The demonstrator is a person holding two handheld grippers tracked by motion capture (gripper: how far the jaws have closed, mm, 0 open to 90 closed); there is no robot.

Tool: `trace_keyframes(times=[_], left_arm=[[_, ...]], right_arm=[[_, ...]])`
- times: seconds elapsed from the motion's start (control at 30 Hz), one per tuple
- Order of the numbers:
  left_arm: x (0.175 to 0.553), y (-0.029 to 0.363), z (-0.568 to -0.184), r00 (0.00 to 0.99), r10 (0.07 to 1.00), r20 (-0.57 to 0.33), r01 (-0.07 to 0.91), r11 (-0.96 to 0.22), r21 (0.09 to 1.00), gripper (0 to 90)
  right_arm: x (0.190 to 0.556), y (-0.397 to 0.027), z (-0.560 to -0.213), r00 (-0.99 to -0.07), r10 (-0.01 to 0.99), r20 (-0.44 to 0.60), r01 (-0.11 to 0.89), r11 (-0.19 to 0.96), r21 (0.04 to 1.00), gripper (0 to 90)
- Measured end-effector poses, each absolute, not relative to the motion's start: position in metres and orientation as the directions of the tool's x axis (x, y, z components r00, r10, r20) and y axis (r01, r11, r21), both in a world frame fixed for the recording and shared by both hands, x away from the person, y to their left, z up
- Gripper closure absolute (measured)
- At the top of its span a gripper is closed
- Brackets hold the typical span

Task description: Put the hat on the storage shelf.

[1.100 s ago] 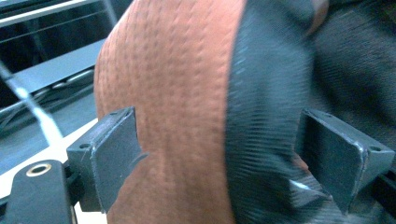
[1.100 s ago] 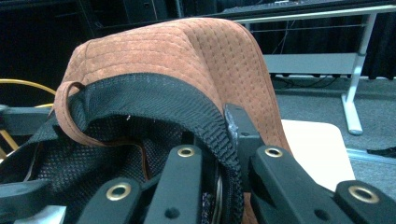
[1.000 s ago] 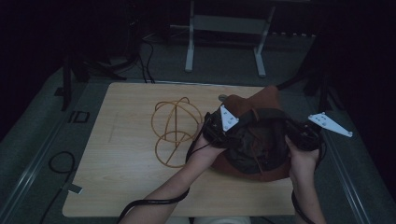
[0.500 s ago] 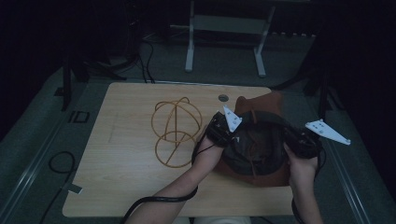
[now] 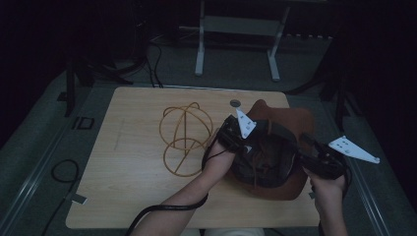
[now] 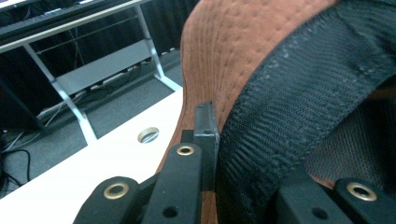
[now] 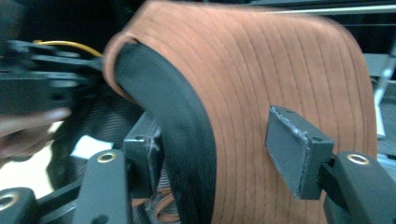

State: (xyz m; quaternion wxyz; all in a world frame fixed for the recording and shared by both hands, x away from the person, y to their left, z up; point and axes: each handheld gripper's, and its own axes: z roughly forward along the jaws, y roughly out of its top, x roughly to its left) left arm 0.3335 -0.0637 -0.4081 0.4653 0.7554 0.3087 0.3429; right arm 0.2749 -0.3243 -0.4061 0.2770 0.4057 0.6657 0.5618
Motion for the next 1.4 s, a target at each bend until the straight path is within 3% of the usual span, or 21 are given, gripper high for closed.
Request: trace_keyframes(times=[0.13,0.3,0.5,0.7,1.07,1.4], left_arm=[[0.331,-0.063,-0.408,0.574,0.787,0.227,0.133,-0.363,0.922,85.9],[0.326,-0.058,-0.406,0.584,0.783,0.215,0.098,-0.33,0.939,85.9],[0.317,-0.046,-0.404,0.64,0.749,0.172,0.024,-0.243,0.97,85.8],[0.311,-0.037,-0.405,0.705,0.694,0.142,-0.017,-0.183,0.983,85.8],[0.309,-0.02,-0.406,0.816,0.572,0.085,-0.073,-0.044,0.996,85.7],[0.31,-0.005,-0.404,0.867,0.496,0.055,-0.087,0.042,0.995,85.7]], right_arm=[[0.259,-0.333,-0.399,-0.551,0.831,0.076,0.197,0.041,0.98,34.7],[0.252,-0.358,-0.396,-0.506,0.861,0.052,0.177,0.044,0.983,35.7],[0.26,-0.388,-0.408,-0.417,0.908,0.036,0.21,0.057,0.976,38.3],[0.27,-0.404,-0.421,-0.401,0.915,0.051,0.256,0.058,0.965,40.9],[0.281,-0.389,-0.429,-0.514,0.853,0.083,0.255,0.06,0.965,44.6],[0.285,-0.376,-0.422,-0.551,0.833,0.05,0.231,0.095,0.968,44.7]])
